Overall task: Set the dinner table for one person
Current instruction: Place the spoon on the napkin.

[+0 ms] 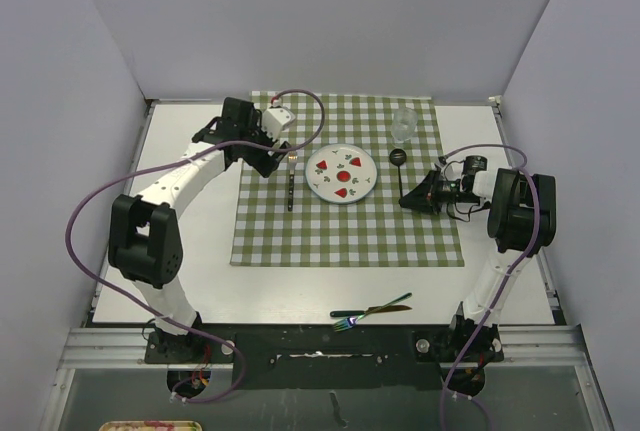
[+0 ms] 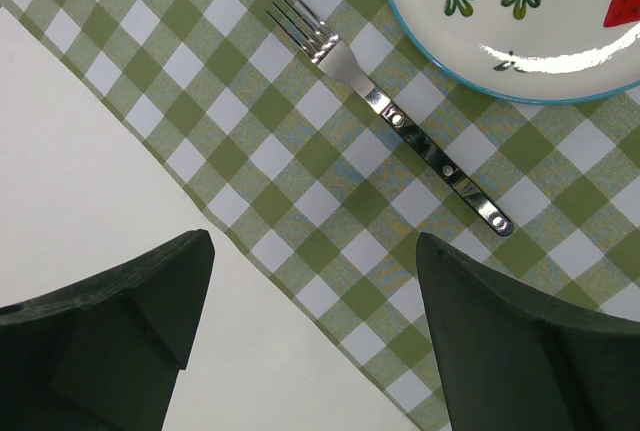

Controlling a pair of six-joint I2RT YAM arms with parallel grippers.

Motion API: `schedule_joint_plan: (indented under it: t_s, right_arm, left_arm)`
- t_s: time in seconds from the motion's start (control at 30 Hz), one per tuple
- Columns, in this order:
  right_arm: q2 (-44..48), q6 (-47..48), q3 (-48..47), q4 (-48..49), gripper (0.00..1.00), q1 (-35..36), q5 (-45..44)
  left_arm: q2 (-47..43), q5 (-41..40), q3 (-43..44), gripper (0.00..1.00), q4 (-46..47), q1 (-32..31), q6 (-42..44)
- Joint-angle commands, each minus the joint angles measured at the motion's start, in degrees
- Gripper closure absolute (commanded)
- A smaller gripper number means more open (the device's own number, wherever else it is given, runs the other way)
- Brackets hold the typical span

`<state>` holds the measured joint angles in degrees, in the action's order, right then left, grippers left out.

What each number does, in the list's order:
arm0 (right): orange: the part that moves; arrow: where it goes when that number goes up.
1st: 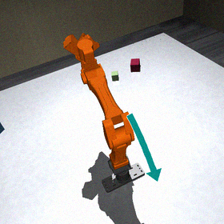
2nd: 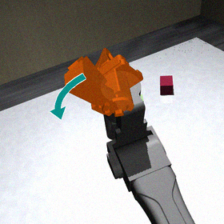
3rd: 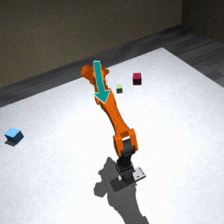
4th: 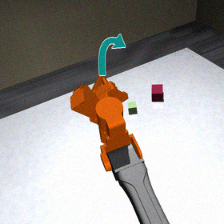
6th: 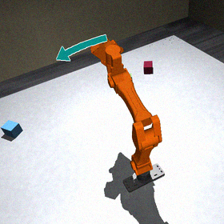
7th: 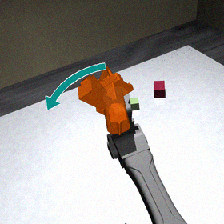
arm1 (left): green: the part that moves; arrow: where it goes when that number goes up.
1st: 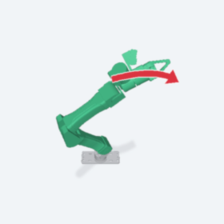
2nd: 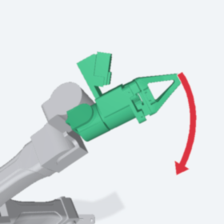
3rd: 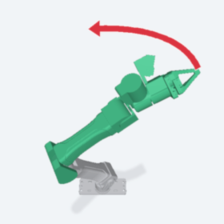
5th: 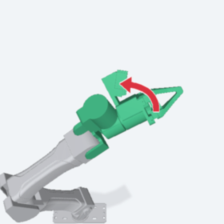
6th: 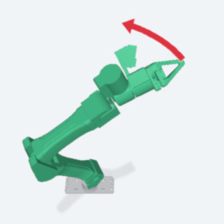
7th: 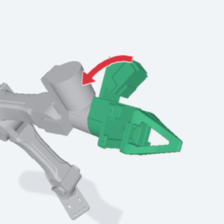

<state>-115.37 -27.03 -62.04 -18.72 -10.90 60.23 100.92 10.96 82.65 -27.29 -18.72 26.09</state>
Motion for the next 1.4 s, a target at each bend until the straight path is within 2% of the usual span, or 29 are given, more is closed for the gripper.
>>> schedule_joint_plan:
  t_s: [0.0,0.67,0.87,1.37]
  right_arm:
    - [1.2,0.1,-1.5,-0.4,0.89,-0.4,2.3]
    - [1.4,-0.5,-1.6,-0.4,0.91,-1.4,3.8]
    - [1.0,-0.7,-1.8,-0.4,0.86,-1.4,4.1]
    - [1.1,-0.4,-2.0,-1.8,0.83,-1.6,4.1]
  left_arm:
    - [0.8,0.6,3.3,0.18,0.3,-0.4,0.5]
    - [1.7,-0.1,5.2,0.18,-0.7,-1.3,1.4]
    - [1.9,-0.1,5.3,0.18,-0.8,-1.3,1.6]
    - [2.5,-0.2,6.4,0.17,-1.7,-1.9,2.4]
